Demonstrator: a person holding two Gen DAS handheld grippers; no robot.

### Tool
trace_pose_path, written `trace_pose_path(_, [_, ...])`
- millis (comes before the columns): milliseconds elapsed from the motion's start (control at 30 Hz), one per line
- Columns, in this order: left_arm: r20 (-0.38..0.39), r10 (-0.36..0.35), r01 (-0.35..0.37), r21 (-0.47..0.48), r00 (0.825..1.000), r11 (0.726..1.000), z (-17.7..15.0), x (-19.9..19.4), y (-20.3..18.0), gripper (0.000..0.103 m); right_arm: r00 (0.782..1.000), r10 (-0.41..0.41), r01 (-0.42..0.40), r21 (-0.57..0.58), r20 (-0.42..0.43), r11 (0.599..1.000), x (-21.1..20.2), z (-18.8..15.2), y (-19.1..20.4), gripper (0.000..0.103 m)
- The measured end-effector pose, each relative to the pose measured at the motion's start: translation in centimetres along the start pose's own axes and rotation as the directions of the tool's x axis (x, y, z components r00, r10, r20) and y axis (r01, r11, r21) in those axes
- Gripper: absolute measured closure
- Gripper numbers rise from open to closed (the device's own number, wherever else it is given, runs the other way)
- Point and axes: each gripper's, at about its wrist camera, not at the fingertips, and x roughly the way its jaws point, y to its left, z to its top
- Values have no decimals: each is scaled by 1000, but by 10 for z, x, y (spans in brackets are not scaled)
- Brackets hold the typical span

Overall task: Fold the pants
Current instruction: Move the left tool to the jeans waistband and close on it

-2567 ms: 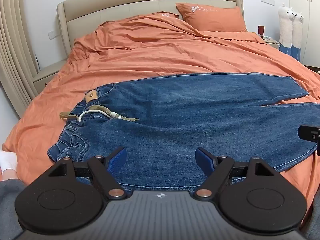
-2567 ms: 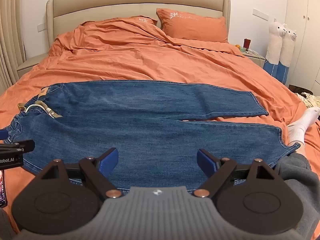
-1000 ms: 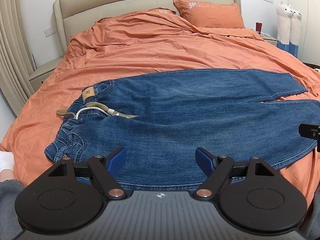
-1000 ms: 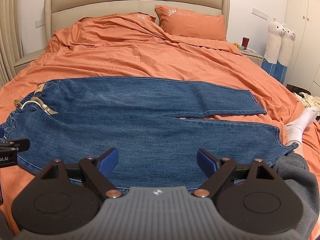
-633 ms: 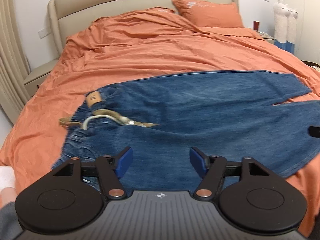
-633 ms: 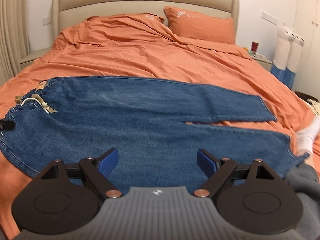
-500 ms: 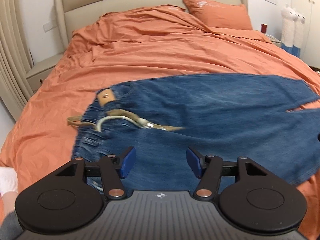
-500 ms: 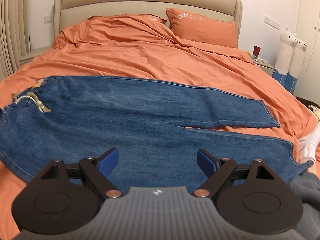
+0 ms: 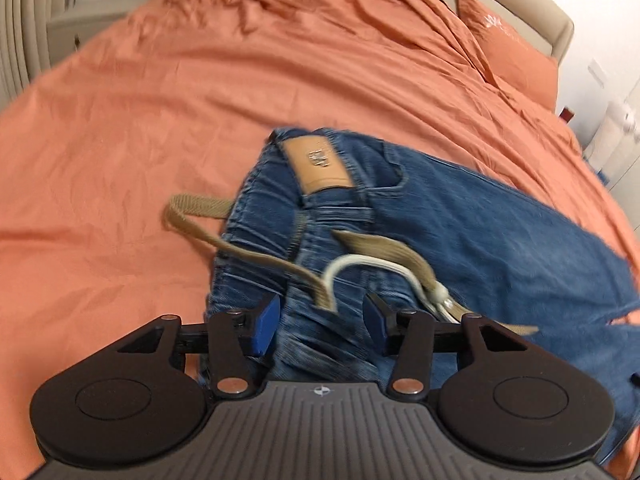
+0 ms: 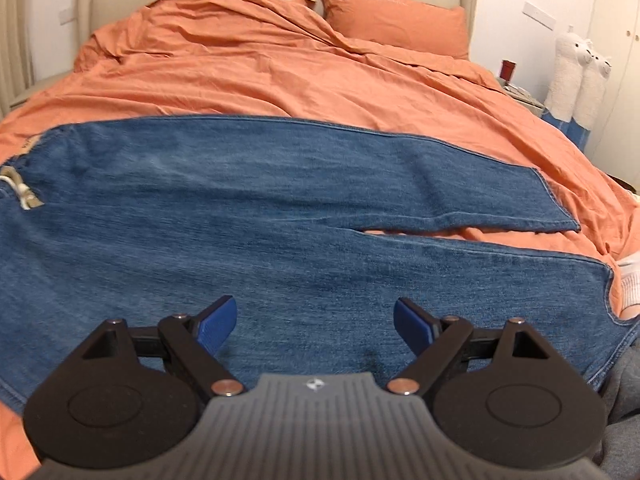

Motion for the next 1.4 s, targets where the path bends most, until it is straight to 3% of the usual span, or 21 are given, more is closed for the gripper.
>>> trace_pose_path(133, [-16, -150, 148, -84, 989, 985, 3, 16, 29, 57, 999, -38, 39, 14, -19, 999, 11, -1, 1, 21])
trace_pose_path(200, [-20, -239, 235, -108, 971, 966, 4, 19, 37, 63, 998, -61, 61, 9, -27, 998, 16, -1, 3, 21])
trace_pose_path(333, [-53, -346, 337, -128, 937, 933, 5, 25, 50, 63, 994, -102, 101, -19, -31, 995, 21, -1, 6, 21])
trace_pose_path(467, [-65, -345, 321, -239, 936, 916, 5, 44, 63, 66, 992, -119, 118, -38, -36, 992, 26, -2, 10, 21])
trace_pose_path(600, [-52, -364, 343, -231, 930, 911, 5, 40, 58, 67, 992, -119, 117, -44, -42, 992, 26, -2, 15, 21])
trace_pose_path(633, [-49, -356, 337, -224, 933, 914, 5, 36, 54, 69, 992, -122, 120, -49, -41, 992, 25, -3, 16, 21])
trace_pose_path(700, [-39, -328, 314, -199, 944, 928, 6, 26, 43, 91, 991, -128, 126, -55, -37, 990, 23, -4, 17, 21])
trace_pose_path(867, [76, -152, 156, -50, 985, 987, 9, -32, -5, 95, 988, -153, 151, -61, -26, 987, 15, -5, 15, 21])
trace_pose_path(1000, [67, -3, 3, -2, 998, 1000, 11, -53, -16, 95, 984, -180, 181, -69, 14, 981, 5, -5, 9, 21])
trace_pose_path(1167, [-36, 104, -104, 1, 994, 995, 4, -5, 2, 94, 981, -191, 191, -73, 5, 979, 1, -9, -1, 21])
trace_pose_path(1333, [-80, 136, -136, 3, 987, 991, -1, 22, 11, 92, 979, -202, 203, -68, 20, 977, -10, -15, -16, 21])
trace_pose_path(1400, [-83, 175, -172, 34, 981, 984, 1, 20, 4, 80, 978, -208, 208, -68, 17, 976, -12, -17, -25, 21])
